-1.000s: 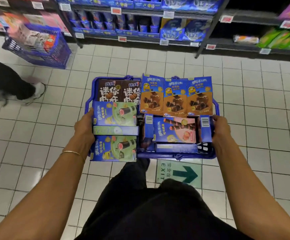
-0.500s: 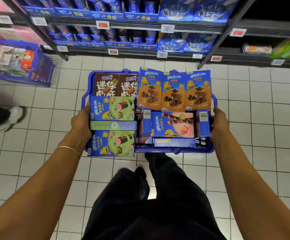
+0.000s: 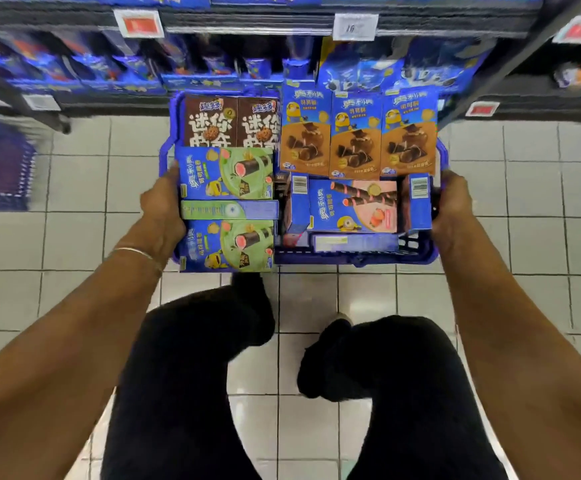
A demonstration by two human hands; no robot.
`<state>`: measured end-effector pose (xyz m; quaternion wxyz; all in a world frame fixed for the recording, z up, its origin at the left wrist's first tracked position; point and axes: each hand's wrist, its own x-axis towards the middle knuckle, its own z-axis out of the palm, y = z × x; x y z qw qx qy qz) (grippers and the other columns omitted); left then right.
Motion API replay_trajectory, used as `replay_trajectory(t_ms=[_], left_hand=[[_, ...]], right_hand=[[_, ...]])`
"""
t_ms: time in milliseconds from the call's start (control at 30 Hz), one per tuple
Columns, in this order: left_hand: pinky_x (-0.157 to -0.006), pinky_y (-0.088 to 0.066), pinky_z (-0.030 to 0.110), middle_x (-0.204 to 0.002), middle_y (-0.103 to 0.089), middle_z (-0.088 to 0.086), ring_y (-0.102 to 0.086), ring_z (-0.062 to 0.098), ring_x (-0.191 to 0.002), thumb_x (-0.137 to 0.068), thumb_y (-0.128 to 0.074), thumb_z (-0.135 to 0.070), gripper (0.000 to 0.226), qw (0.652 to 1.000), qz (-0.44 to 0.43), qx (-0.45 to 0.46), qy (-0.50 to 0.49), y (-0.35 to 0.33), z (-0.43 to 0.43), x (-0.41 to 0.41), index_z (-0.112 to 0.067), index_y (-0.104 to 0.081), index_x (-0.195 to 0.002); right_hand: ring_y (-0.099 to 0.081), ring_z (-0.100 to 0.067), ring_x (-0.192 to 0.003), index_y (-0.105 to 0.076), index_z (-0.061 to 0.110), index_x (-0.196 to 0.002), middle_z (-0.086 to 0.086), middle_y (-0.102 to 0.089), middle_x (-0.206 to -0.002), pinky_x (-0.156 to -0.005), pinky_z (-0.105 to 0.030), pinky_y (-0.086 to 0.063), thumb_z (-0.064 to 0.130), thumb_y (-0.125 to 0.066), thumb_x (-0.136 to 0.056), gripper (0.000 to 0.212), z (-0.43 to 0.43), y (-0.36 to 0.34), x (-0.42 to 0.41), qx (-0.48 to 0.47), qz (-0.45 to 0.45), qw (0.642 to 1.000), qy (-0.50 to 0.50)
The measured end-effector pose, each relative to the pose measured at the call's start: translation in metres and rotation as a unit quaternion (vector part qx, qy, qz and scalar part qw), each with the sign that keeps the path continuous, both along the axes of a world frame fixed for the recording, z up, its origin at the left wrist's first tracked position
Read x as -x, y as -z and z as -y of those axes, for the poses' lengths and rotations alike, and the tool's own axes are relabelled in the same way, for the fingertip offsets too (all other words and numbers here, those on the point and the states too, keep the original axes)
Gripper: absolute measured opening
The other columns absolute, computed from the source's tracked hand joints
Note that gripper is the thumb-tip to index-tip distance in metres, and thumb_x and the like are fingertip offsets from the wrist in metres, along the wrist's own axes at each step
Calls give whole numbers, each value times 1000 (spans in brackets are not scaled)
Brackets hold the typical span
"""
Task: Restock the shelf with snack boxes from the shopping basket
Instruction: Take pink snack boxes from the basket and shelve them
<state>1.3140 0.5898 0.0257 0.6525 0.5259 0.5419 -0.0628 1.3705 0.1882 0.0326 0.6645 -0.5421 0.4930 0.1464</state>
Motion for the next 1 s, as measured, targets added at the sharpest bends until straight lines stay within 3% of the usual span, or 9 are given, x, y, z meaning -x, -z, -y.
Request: replay_trajectory(t_ms=[300,400,467,567,733,833,900,967,1000], left_hand=[[-74,-67,43,-86,-83,2,-81,20,-73,-91,-73,-49,38,998,48,-35,1,182,-27,-91,-16,-75,-110],[-83,-65,47,-87,-82,3,-81,23,-80,-94,-71,-52,34,997,65,-36,3,209,-26,-96,-19,-74,-96],[-88,-64,50,-96,-82,5,-80,27,-91,-96,-68,-55,39,997,65,-39,-8,219,-23,-96,-17,-73,-104],[-92,-62,53,-105,-81,7,-78,30,-98,-97,-65,-58,48,997,59,-47,-5,218,-19,-96,-16,-72,-118],[-60,-54,37,-61,-74,-2,-71,17,-50,-100,-57,-63,46,998,22,-45,34,191,-20,-92,-19,-62,-89],[-75,-49,38,-82,-69,1,-65,20,-69,-97,-56,-67,50,991,-39,-72,105,177,-25,-89,-17,-56,-91],[-86,-46,39,-98,-69,3,-64,22,-81,-98,-59,-62,44,983,-28,-120,137,165,-22,-94,-17,-61,-96],[-103,-50,45,-137,-62,10,-63,31,-117,-96,-66,-57,58,963,27,-216,157,150,-11,-102,-11,-61,-130],[-111,-47,48,-151,-51,13,-55,34,-132,-93,-69,-57,72,945,46,-276,170,138,-1,-103,-11,-52,-145]], right_hand=[[-66,-23,-74,-63,14,-111,-5,-68,-89,-59,-27,-52,46,-49,-97,38,-13,177,-90,45,56,996,-46],[-66,-25,-73,-64,15,-111,-6,-67,-89,-56,-29,-52,47,-48,-98,38,-11,205,-102,45,76,994,-57],[-66,-21,-63,-65,17,-104,-3,-69,-82,-52,-26,-52,47,-49,-97,35,-9,213,-106,40,92,993,-66],[-71,-26,-81,-69,19,-111,-5,-74,-94,-66,-32,-57,51,-51,-94,41,-6,214,-112,33,96,992,-81],[-71,-20,-58,-71,21,-86,0,-74,-65,-60,-30,-53,52,-54,-95,37,-6,196,-109,46,101,986,-126],[-74,-22,-64,-75,24,-78,-2,-76,-71,-64,-33,-58,55,-57,-93,39,1,196,-106,51,94,978,-176],[-72,-25,-90,-72,26,-106,-6,-75,-104,-76,-37,-57,65,-55,-91,46,5,195,-106,91,78,971,-206],[-56,-32,-125,-56,20,-139,-12,-54,-142,-100,-45,-49,76,-49,-87,76,8,195,-108,232,77,945,-217],[-49,-35,-132,-52,19,-142,-15,-47,-147,-108,-48,-44,80,-48,-83,85,7,191,-107,298,98,924,-219]])
